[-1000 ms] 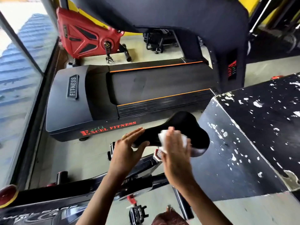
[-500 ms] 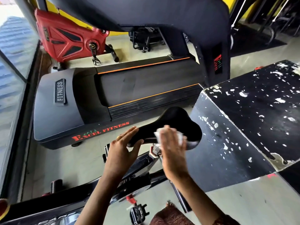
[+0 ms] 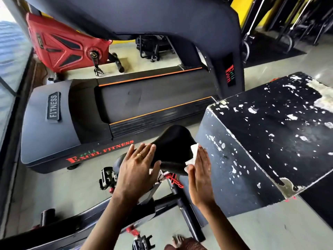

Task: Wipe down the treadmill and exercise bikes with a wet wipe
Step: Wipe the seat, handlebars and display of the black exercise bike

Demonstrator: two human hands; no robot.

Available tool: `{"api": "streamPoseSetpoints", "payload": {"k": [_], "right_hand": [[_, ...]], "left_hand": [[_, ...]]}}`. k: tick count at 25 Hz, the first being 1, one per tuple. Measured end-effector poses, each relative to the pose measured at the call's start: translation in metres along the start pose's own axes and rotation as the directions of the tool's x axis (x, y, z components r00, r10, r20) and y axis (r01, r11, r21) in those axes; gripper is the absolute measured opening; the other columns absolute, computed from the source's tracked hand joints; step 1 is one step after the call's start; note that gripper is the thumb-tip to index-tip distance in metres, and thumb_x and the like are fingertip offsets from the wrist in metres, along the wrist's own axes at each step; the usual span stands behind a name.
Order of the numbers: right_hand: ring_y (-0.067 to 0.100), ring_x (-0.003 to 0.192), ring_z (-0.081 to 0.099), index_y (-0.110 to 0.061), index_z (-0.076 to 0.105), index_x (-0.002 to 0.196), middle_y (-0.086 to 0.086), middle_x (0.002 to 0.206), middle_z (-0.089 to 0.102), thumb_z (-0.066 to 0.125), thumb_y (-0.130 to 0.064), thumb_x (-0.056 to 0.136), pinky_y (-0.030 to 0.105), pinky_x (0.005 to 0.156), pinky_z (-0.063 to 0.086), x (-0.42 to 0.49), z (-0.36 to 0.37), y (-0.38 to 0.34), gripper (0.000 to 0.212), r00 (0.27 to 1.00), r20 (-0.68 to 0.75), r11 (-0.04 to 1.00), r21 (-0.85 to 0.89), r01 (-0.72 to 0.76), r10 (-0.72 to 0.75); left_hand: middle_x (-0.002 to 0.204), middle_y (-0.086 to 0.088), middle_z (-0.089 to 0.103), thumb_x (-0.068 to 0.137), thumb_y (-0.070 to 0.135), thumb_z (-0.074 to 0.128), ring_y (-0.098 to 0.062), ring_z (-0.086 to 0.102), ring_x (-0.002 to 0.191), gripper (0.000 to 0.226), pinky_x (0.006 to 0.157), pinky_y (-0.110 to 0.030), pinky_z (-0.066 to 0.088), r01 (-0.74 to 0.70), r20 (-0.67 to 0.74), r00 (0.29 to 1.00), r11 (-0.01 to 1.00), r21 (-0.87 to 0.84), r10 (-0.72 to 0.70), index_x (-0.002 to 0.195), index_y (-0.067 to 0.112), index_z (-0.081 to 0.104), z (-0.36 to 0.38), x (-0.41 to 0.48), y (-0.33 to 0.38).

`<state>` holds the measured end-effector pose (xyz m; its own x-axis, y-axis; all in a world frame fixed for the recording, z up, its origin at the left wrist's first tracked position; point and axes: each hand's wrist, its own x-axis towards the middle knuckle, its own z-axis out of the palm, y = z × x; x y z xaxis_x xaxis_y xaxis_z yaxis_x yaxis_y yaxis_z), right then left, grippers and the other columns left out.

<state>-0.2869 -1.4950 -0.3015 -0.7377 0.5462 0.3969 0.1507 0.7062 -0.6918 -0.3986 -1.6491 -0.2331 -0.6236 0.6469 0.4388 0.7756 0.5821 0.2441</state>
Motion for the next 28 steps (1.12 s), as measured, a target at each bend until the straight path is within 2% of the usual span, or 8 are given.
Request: {"api": "streamPoseSetpoints", "payload": {"k": [5, 7, 10, 13, 16, 19, 22, 28], "right_hand": [[0.032, 0.134, 0.037, 0.002, 0.041, 0.137, 0.021, 0.143, 0.04, 0.025, -0.04, 0.094, 0.044, 0.11, 0.028, 0.102, -0.01, 0.004, 0.063, 0.895, 0.37, 0.962, -0.203, -0.182, 0.248], [0.028, 0.141, 0.027, -0.003, 0.032, 0.145, 0.017, 0.153, 0.026, 0.027, -0.033, 0.098, 0.044, 0.113, 0.019, 0.111, 0.003, -0.014, 0.055, 0.863, 0.501, 0.948, -0.302, 0.103, 0.066], [0.01, 0.144, 0.014, -0.015, 0.027, 0.148, -0.003, 0.155, 0.021, 0.017, -0.042, 0.098, 0.029, 0.117, 0.002, 0.08, -0.013, -0.026, 0.057, 0.698, 0.65, 0.915, -0.011, 0.404, -0.3], [-0.003, 0.139, 0.003, -0.025, 0.015, 0.145, -0.018, 0.151, 0.011, 0.021, -0.045, 0.099, 0.015, 0.112, -0.001, 0.088, -0.037, 0.01, 0.051, 0.775, 0.578, 0.962, 0.077, 0.26, -0.256], [0.008, 0.142, 0.011, -0.006, 0.026, 0.146, 0.004, 0.155, 0.02, 0.03, -0.019, 0.103, 0.013, 0.112, 0.008, 0.136, -0.018, 0.022, 0.045, 0.778, 0.625, 0.998, 0.05, 0.033, -0.057], [0.03, 0.121, 0.052, -0.007, 0.061, 0.121, 0.009, 0.128, 0.059, 0.025, -0.031, 0.09, 0.035, 0.102, 0.033, 0.164, 0.016, -0.006, 0.053, 0.703, 0.695, 0.962, -0.059, 0.268, -0.153], [0.028, 0.115, 0.052, -0.017, 0.066, 0.111, 0.007, 0.122, 0.063, 0.031, -0.031, 0.096, 0.036, 0.1, 0.031, 0.165, 0.037, -0.031, 0.041, 0.501, 0.835, 0.859, -0.068, 0.507, -0.229], [0.036, 0.115, 0.047, -0.017, 0.05, 0.13, 0.01, 0.13, 0.051, 0.029, -0.032, 0.1, 0.039, 0.094, 0.036, 0.157, 0.012, -0.007, 0.04, 0.768, 0.639, 0.923, -0.275, 0.268, -0.033]], "left_hand": [[0.111, -0.016, 0.068, 0.081, 0.039, 0.044, -0.029, 0.066, 0.103, 0.051, 0.103, -0.037, 0.029, 0.158, 0.039, 0.986, 0.986, 0.044, -0.16, 0.103, 0.001, 0.071, 0.014, 0.011, 0.02], [0.114, -0.015, 0.067, 0.081, 0.039, 0.045, -0.029, 0.065, 0.105, 0.051, 0.103, -0.036, 0.031, 0.197, 0.039, 0.979, 0.979, 0.045, -0.198, 0.105, 0.002, 0.071, 0.015, 0.009, 0.023], [0.115, -0.012, 0.067, 0.08, 0.04, 0.047, -0.027, 0.065, 0.107, 0.051, 0.101, -0.036, 0.033, 0.232, 0.038, 0.972, 0.972, 0.035, -0.234, 0.108, 0.006, 0.071, 0.017, 0.009, 0.025], [0.114, -0.01, 0.068, 0.077, 0.04, 0.048, -0.025, 0.065, 0.107, 0.051, 0.1, -0.036, 0.033, 0.289, 0.015, 0.957, 0.957, 0.027, -0.29, 0.107, 0.007, 0.072, 0.016, 0.012, 0.028], [0.113, -0.008, 0.068, 0.076, 0.039, 0.049, -0.023, 0.065, 0.107, 0.049, 0.099, -0.037, 0.035, 0.334, -0.005, 0.943, 0.942, 0.027, -0.334, 0.105, 0.009, 0.073, 0.018, 0.014, 0.034], [0.113, -0.008, 0.069, 0.076, 0.038, 0.049, -0.023, 0.065, 0.107, 0.048, 0.098, -0.038, 0.037, 0.366, -0.023, 0.93, 0.93, 0.013, -0.366, 0.104, 0.009, 0.073, 0.018, 0.015, 0.039], [0.114, -0.005, 0.068, 0.075, 0.038, 0.049, -0.022, 0.064, 0.109, 0.048, 0.1, -0.038, 0.038, 0.377, -0.023, 0.926, 0.926, 0.014, -0.377, 0.107, 0.011, 0.072, 0.018, 0.015, 0.041], [0.115, -0.009, 0.068, 0.076, 0.038, 0.049, -0.023, 0.063, 0.11, 0.048, 0.101, -0.037, 0.033, 0.42, -0.032, 0.907, 0.907, 0.029, -0.419, 0.105, 0.008, 0.073, 0.021, 0.015, 0.045]]}}
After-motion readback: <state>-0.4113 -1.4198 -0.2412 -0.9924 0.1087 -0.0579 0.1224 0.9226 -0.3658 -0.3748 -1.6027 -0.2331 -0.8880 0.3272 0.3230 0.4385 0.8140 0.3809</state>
